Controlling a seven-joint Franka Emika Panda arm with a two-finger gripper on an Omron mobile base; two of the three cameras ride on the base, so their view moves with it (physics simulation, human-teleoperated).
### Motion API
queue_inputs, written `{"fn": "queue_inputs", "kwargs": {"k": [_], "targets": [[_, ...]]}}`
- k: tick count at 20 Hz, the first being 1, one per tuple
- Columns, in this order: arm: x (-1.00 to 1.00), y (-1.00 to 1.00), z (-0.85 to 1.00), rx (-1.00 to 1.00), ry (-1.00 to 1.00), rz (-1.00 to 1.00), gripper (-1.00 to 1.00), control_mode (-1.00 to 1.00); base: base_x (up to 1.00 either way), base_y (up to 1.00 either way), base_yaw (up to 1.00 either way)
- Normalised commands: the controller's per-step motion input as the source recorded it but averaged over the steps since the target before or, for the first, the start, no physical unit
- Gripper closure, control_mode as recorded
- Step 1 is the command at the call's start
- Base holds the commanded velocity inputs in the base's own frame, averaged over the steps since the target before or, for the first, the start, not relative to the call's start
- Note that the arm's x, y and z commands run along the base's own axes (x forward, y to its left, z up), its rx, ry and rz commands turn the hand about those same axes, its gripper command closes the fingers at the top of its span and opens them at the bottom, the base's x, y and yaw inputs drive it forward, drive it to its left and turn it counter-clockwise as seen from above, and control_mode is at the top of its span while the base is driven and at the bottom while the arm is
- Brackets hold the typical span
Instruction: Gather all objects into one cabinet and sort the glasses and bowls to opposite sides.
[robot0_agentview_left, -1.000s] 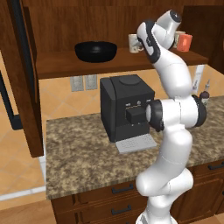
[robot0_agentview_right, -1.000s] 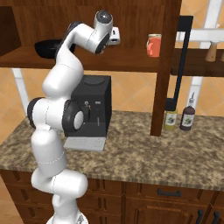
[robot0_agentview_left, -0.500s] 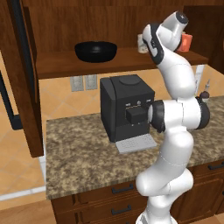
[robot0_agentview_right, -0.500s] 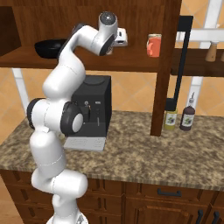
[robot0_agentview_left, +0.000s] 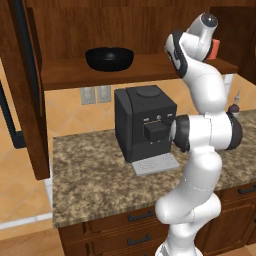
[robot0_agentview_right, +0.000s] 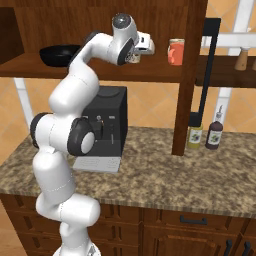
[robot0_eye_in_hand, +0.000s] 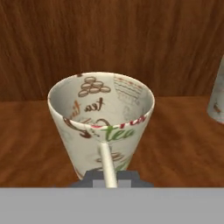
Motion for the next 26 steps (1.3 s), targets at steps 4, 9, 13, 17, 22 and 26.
{"fn": "queue_inputs", "kwargs": {"k": [4, 9, 13, 17, 22, 26], "targets": [[-0.14, -0.45, 0.00, 0.00, 0.00, -0.26, 1.00, -1.00, 0.00, 0.00, 0.00], [-0.34, -0.49, 0.00, 0.00, 0.02, -0.23, 1.00, -1.00, 0.00, 0.00, 0.00], [-0.38, -0.48, 0.00, 0.00, 0.03, -0.19, 1.00, -1.00, 0.00, 0.00, 0.00], [-0.34, -0.45, 0.00, 0.00, 0.02, -0.15, 1.00, -1.00, 0.00, 0.00, 0.00], [-0.10, -0.20, 0.00, 0.00, 0.00, -0.05, 1.00, -1.00, 0.00, 0.00, 0.00], [0.00, -0.04, 0.00, 0.00, 0.00, 0.00, 1.00, -1.00, 0.00, 0.00, 0.00]]}}
